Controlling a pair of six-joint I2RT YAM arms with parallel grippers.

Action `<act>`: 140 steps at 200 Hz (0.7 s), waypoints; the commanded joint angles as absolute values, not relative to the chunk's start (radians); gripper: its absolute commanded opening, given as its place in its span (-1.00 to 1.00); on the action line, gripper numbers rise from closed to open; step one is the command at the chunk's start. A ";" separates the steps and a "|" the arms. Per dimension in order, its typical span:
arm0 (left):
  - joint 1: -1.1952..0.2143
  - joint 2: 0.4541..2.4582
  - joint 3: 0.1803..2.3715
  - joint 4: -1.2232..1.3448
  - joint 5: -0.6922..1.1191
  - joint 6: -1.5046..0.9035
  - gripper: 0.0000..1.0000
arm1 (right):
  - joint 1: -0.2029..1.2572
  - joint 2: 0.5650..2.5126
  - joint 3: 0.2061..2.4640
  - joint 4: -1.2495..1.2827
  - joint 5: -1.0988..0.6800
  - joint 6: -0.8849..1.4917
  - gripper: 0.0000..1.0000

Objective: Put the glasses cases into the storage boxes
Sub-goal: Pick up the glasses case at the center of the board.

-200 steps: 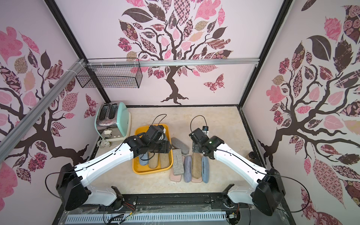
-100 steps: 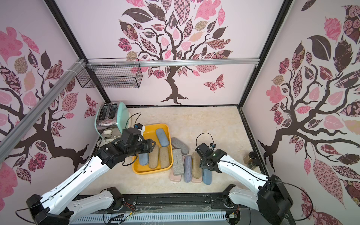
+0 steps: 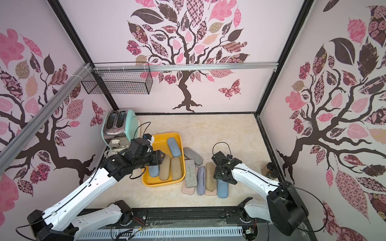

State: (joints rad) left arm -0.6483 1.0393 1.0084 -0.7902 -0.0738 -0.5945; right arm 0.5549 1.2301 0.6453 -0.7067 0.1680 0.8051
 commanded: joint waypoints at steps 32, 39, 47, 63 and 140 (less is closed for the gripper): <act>-0.643 1.034 0.967 -0.781 -0.072 -0.583 0.21 | 0.553 1.300 0.612 -0.693 0.110 0.792 0.70; -0.643 1.030 0.966 -0.784 -0.074 -0.582 0.21 | 0.552 1.307 0.622 -0.703 0.121 0.792 0.70; -0.643 1.024 0.968 -0.787 -0.077 -0.581 0.21 | 0.553 1.303 0.627 -0.704 0.128 0.791 0.71; -0.643 1.012 0.964 -0.790 -0.084 -0.581 0.21 | 0.554 1.293 0.623 -0.695 0.138 0.787 0.69; -0.640 0.995 0.957 -0.795 -0.091 -0.582 0.21 | 0.553 1.305 0.620 -0.705 0.156 0.792 0.36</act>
